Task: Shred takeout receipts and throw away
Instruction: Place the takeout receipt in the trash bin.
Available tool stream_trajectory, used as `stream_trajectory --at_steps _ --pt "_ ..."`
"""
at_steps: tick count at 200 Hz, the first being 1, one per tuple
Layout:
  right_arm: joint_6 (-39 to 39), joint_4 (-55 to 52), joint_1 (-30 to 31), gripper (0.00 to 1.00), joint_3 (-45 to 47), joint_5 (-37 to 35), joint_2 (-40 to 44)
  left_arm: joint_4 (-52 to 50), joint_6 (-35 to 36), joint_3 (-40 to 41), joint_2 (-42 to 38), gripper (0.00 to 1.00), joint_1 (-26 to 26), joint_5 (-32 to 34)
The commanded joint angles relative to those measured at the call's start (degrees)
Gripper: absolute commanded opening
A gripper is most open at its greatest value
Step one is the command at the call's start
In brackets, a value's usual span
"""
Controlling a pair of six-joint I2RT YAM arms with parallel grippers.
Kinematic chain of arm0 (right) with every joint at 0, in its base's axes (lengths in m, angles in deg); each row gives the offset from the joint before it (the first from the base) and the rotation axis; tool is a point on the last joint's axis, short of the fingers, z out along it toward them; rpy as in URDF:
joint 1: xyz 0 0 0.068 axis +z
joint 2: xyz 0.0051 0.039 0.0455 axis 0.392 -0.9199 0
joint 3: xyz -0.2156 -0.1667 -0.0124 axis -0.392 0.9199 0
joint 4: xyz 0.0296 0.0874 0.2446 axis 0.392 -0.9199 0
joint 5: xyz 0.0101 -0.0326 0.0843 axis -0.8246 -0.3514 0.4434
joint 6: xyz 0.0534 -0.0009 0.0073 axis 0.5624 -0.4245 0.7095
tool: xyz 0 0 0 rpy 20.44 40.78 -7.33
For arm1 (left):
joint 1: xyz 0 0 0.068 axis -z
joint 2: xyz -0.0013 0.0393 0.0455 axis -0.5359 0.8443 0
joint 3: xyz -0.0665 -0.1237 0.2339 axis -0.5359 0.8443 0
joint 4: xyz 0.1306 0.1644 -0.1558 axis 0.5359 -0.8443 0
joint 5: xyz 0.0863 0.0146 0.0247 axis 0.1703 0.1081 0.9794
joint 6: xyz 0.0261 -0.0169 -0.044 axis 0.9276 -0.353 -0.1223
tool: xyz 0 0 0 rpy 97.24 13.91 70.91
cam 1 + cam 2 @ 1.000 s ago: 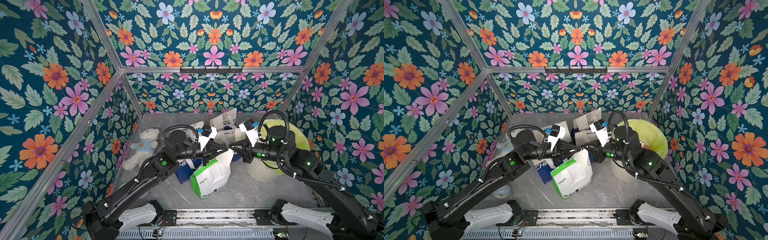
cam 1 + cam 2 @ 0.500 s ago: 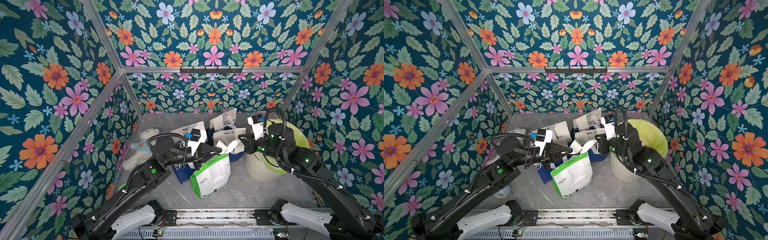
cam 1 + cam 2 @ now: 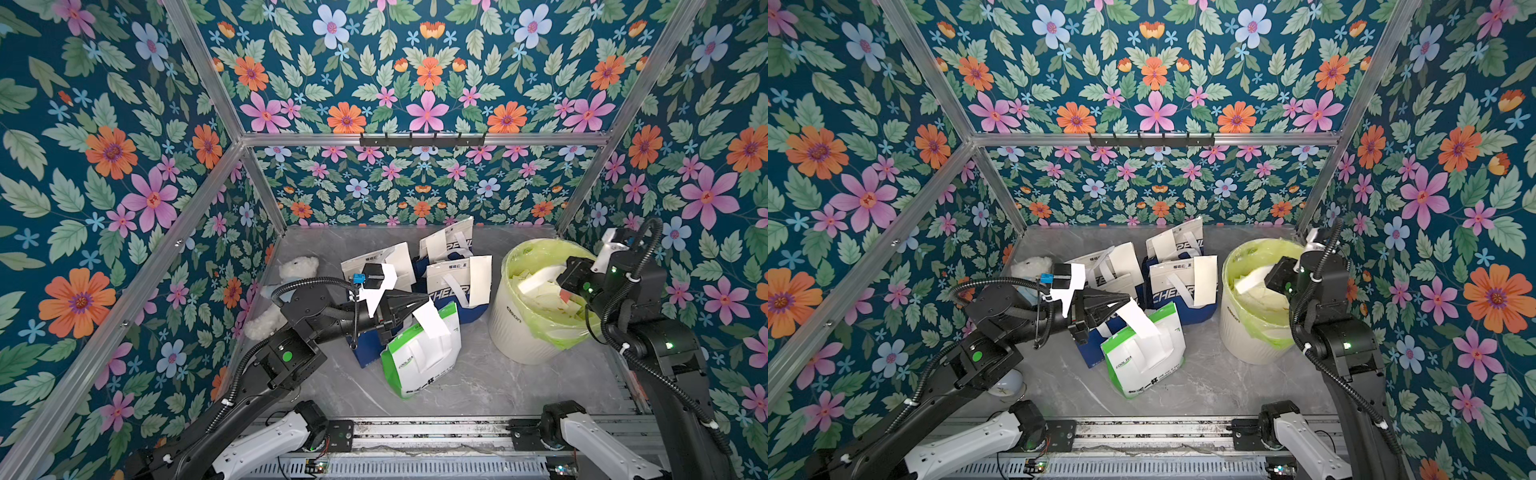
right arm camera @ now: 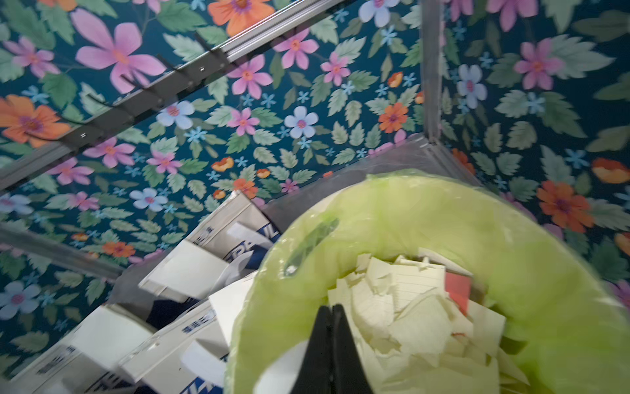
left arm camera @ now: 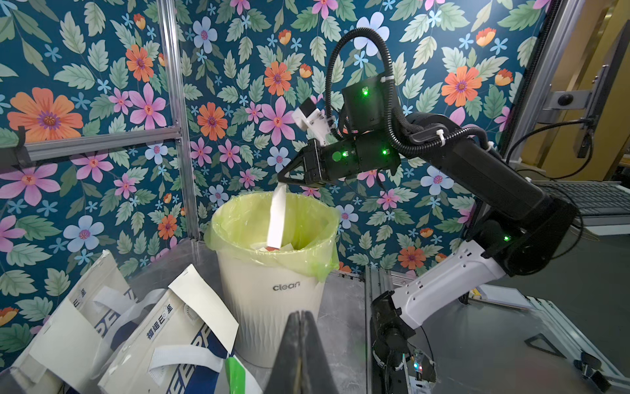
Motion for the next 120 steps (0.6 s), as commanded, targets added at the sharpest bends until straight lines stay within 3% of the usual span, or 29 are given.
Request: stream_trajectory --at_steps 1,29,44,50,63,71,96,120 --pt "2.87 -3.15 -3.34 0.0 1.05 -2.77 0.48 0.93 0.27 0.06 0.62 0.0 0.05 0.38" --pt "2.83 -2.57 -5.41 0.0 4.65 -0.05 1.12 2.28 -0.48 0.14 1.35 0.0 0.0 0.55" --pt "1.88 -2.34 -5.42 0.0 6.0 4.85 0.32 3.29 -1.02 0.23 1.71 0.0 0.0 0.56" --pt "1.49 -2.39 -5.49 0.12 6.19 7.37 -0.18 3.64 -1.21 0.23 1.84 0.0 0.01 0.56" --pt "1.3 -2.54 -5.45 0.49 6.33 12.47 -1.08 4.3 -1.6 0.23 2.23 0.0 0.0 0.77" --pt "1.29 -2.11 -5.43 0.63 6.37 14.81 -1.34 4.86 -1.91 0.23 2.45 0.0 0.0 1.0" --pt "0.23 -0.82 -5.42 0.8 6.11 17.94 -1.57 6.94 -3.11 0.36 3.55 0.0 0.0 0.7" --pt "-2.76 -0.6 -5.47 0.84 4.88 22.1 -1.6 10.15 -5.01 0.49 5.32 0.0 0.0 0.05"
